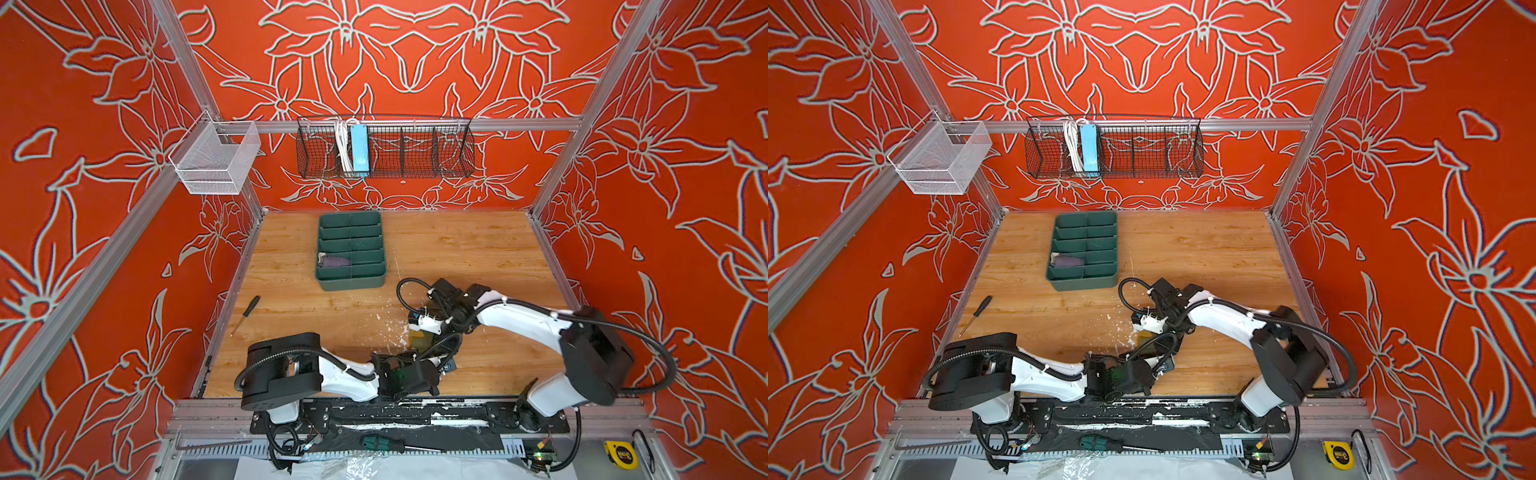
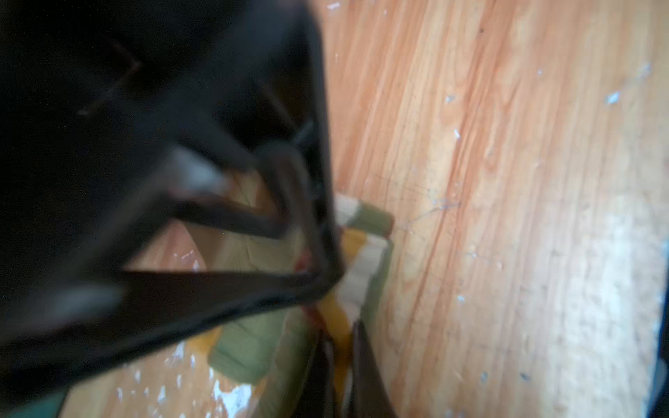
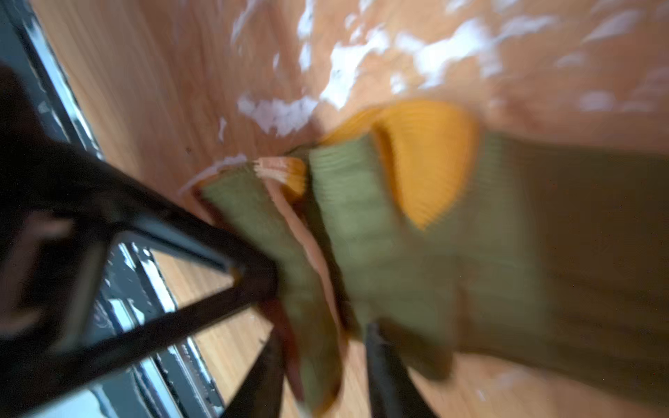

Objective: Roll the socks

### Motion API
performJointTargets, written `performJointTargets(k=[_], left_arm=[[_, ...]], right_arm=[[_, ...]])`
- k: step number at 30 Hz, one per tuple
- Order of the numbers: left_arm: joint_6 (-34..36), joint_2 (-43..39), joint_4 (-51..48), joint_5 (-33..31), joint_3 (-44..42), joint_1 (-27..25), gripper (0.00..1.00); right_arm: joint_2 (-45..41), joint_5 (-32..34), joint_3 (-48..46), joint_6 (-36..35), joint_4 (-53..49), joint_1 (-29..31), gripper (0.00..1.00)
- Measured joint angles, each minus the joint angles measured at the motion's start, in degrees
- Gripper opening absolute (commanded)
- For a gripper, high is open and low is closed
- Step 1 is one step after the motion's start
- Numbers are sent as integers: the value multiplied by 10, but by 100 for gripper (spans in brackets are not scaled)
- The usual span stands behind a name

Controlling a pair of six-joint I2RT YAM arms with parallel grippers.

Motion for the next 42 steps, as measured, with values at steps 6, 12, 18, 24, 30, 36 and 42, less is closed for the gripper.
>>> performJointTargets(k=[6,12,18,24,30,36,42], left_arm=[[-46,-17,-82,11,19,8,1],[-52,-19,-168,108,70,56,2],[-66,35,-268,279,177,155,4],[-75,84,-353,391,260,199,13],[-77,146,-409,488,340,223,26],[-73,191,-435,579,378,254,25],[-77,205,-440,633,384,273,25]], right_arm=[[-242,101,-62,59,60,-1,75],[-445,354,-142,115,134,-50,89],[-600,457,-161,91,243,-89,79],[-619,324,-161,24,197,-89,75],[-544,147,-163,-96,73,-73,72],[-506,142,-186,-228,41,-7,72],[-435,195,-216,-284,58,97,71]])
